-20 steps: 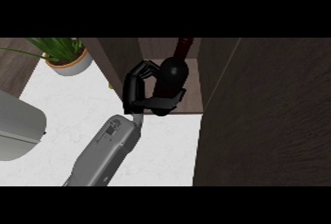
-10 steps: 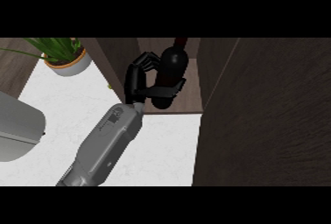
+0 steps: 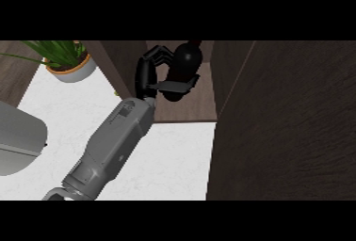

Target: Pick up the wine, place it into the cabinet and close the cabinet

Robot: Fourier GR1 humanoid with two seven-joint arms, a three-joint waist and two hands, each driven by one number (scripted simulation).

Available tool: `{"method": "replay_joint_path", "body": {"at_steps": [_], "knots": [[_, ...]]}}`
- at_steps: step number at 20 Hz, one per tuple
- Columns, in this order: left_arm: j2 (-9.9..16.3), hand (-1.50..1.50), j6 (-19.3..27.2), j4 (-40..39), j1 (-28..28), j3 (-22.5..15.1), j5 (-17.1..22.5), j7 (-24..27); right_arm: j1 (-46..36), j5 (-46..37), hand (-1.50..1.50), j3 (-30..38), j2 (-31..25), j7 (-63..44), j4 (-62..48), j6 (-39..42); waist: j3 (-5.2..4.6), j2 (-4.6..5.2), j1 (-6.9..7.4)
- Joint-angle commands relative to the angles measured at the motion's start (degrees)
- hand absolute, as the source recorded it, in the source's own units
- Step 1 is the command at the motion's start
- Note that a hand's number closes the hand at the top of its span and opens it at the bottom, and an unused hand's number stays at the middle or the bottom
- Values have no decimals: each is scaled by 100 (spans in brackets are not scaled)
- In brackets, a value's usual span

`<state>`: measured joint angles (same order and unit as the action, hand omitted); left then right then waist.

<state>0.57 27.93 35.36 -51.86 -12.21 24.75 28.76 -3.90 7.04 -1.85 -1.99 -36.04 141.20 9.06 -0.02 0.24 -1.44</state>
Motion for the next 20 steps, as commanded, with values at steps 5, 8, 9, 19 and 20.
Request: {"method": "replay_joint_path", "body": {"at_steps": [5, 8, 9, 19, 20], "knots": [[39, 150, -17, -1227, -707, 549, -73, 803, -29, 228, -150, -285, 81, -577, 703, -147, -6, 38, -99], [-55, 150, 263, -1478, -1021, 591, 60, 900, -139, 591, -150, 148, -10, -198, 267, 12, 0, 50, -133], [4, 150, 131, -1466, -1004, 638, -85, 856, 20, 525, -150, 98, -11, -243, 493, 26, 1, 22, -55], [-57, 150, -269, -2039, -1140, 1209, 556, 1046, -235, 389, -150, 8, 93, -197, 138, -42, -2, 50, -102], [-46, 150, -238, -2123, -1480, 1379, 592, 949, 220, 517, -150, -12, 59, 77, 290, 235, 3, 78, -205]]}}
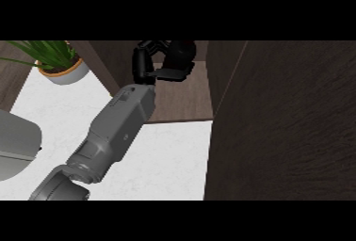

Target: Pick up the wine, place it into the cabinet and close the cabinet

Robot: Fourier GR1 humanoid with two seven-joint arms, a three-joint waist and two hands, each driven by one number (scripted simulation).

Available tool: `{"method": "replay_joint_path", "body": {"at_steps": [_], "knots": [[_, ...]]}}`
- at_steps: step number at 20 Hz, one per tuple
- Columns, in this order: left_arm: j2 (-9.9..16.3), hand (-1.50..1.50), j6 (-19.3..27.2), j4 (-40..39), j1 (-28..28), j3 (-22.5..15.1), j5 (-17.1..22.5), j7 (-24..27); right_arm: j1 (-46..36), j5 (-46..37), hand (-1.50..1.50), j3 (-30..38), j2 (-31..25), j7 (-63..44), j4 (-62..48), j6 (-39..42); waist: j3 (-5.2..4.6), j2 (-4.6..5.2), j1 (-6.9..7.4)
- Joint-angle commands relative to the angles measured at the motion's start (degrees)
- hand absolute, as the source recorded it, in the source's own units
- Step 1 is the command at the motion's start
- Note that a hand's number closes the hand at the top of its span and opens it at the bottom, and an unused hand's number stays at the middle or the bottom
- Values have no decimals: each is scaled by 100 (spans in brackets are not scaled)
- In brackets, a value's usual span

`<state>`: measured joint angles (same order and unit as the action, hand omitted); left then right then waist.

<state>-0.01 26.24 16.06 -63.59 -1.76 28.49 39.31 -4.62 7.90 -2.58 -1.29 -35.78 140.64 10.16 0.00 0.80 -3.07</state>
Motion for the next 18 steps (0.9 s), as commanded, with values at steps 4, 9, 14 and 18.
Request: {"method": "replay_joint_path", "body": {"at_steps": [4, 9, 14, 18], "knots": [[87, 150, -505, -456, -97, 434, 248, 138, -10, 241, -150, -55, 47, -212, 373, -108, -6, 37, -34], [129, 150, -545, -676, 71, 496, 187, 541, 334, 144, -150, -308, 126, 16, 463, -9, -3, 49, -87], [1, 150, -138, -833, -264, 557, 138, 480, -142, 224, -150, -142, 52, -138, 312, -90, -5, 55, -75], [127, -150, -128, -1010, -283, 448, -39, 264, 28, 173, -150, -121, 101, 189, 49, 13, -1, 47, -30]]}}
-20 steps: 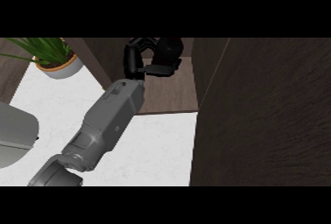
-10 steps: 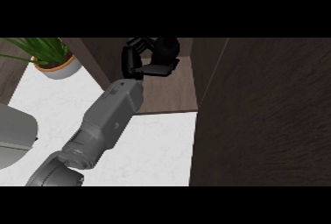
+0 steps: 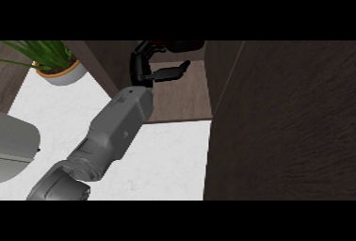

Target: Pick up the wine, place it into the cabinet and close the cabinet

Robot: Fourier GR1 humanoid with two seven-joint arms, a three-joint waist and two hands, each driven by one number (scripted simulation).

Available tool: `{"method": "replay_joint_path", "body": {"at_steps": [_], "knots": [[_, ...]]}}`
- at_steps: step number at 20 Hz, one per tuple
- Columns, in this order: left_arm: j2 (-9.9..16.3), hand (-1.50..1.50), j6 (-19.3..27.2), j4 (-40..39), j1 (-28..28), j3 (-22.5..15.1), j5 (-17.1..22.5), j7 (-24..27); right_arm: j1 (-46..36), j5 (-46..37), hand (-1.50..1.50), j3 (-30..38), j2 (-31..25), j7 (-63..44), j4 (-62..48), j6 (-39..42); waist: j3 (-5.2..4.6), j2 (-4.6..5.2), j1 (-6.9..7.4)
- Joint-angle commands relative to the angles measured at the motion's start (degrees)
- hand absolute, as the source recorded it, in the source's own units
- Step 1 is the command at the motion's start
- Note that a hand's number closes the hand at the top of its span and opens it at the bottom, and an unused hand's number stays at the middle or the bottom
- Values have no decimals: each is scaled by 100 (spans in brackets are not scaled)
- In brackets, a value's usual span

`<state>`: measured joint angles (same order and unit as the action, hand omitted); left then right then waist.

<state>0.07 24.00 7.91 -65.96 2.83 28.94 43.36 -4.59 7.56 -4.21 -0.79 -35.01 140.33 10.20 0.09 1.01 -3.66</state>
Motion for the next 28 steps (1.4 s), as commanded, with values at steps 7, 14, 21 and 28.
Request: {"method": "replay_joint_path", "body": {"at_steps": [7, 14, 21, 28], "knots": [[179, -150, 152, -337, 319, -42, -207, 260, -38, 112, -150, -104, 76, 25, 197, -118, -17, 77, -71], [95, -150, 408, -405, 236, -183, -429, 162, 123, 341, -150, 207, -17, 173, 107, 82, -12, 60, -64], [200, -150, 285, -273, 427, 18, -310, 453, -81, 350, -150, 114, -64, 61, 18, 139, -16, 70, -42], [196, -150, -75, -248, 531, -15, -417, 671, -100, 125, -150, -112, 76, 97, 72, -28, -18, 64, -37]]}}
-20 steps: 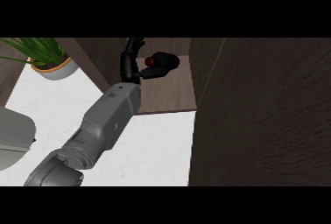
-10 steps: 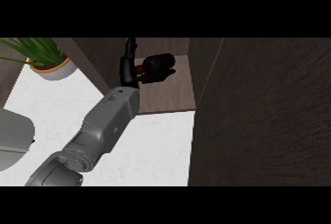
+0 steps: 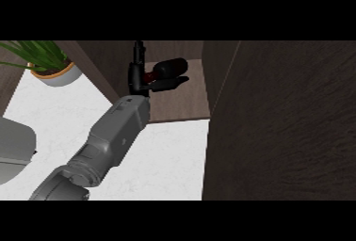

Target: Pick up the wine, place it into the cabinet and close the cabinet

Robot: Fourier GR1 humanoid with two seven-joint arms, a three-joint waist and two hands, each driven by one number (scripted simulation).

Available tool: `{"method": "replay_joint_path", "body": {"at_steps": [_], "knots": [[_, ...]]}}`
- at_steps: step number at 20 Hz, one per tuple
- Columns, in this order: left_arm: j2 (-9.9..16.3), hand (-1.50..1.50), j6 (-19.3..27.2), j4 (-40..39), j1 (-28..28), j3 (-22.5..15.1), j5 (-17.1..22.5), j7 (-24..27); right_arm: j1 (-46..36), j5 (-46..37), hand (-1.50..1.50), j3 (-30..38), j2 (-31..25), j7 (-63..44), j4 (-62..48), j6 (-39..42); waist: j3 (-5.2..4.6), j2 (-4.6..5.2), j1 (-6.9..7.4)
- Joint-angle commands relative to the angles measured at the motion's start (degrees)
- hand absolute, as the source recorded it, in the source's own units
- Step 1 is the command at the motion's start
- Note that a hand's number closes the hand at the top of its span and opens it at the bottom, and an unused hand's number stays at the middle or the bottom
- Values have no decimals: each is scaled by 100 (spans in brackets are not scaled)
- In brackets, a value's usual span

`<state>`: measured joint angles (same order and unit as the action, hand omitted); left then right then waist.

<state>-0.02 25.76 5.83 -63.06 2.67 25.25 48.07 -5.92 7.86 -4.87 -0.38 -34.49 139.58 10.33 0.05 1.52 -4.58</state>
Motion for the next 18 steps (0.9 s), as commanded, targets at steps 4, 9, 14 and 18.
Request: {"method": "replay_joint_path", "body": {"at_steps": [4, 9, 14, 18], "knots": [[1, -150, -615, -5, 479, -25, -98, 359, 301, 184, -150, 55, -25, 35, 325, 46, -10, -38, 126], [158, -150, -805, -87, 328, 0, -97, 116, 611, 180, -150, -179, 36, 34, 527, 50, -10, -30, 60], [1, -150, -767, -21, 248, -58, -10, 213, 152, 262, -150, -43, -77, -190, 357, -16, -13, -34, 13], [1, -150, -1158, 82, 392, -29, 110, 171, 132, 396, -150, 75, -158, -456, 521, -67, -12, -83, 130]]}}
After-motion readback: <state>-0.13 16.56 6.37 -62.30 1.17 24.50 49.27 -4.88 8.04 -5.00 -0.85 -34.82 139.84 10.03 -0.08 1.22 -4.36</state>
